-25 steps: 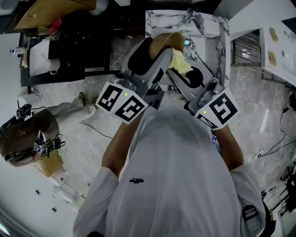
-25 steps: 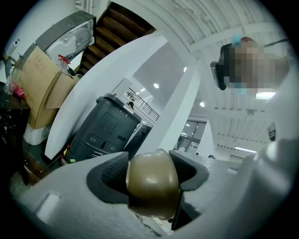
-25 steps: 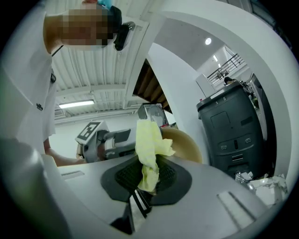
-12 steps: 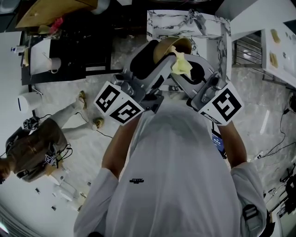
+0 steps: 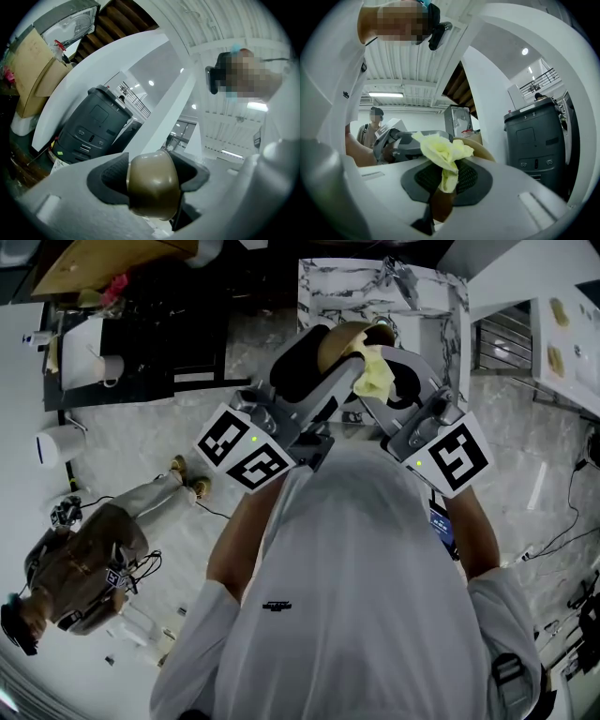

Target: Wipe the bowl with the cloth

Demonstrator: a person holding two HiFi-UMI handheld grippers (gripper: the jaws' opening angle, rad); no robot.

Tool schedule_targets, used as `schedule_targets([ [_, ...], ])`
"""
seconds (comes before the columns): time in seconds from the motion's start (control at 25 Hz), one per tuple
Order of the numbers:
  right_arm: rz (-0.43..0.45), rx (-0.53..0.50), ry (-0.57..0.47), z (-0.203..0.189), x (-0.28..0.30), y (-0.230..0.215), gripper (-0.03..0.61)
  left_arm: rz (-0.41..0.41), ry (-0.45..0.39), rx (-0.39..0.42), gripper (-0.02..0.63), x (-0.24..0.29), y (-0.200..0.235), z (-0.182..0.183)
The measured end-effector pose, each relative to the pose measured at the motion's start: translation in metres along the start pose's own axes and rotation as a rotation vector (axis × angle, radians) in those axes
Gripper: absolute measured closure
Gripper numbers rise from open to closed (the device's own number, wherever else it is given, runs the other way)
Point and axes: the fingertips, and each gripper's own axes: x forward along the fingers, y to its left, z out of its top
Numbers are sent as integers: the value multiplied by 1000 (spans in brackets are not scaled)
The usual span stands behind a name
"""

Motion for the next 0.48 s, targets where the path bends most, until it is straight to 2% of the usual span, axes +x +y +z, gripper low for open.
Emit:
schedule_targets([
  [0.28, -76, -30, 0, -2, -6, -10, 535, -10, 21, 2, 337, 1, -5, -6],
  [0.48, -153, -4, -16, -4, -17, -24, 537, 2, 24, 35, 336, 0, -8, -13],
])
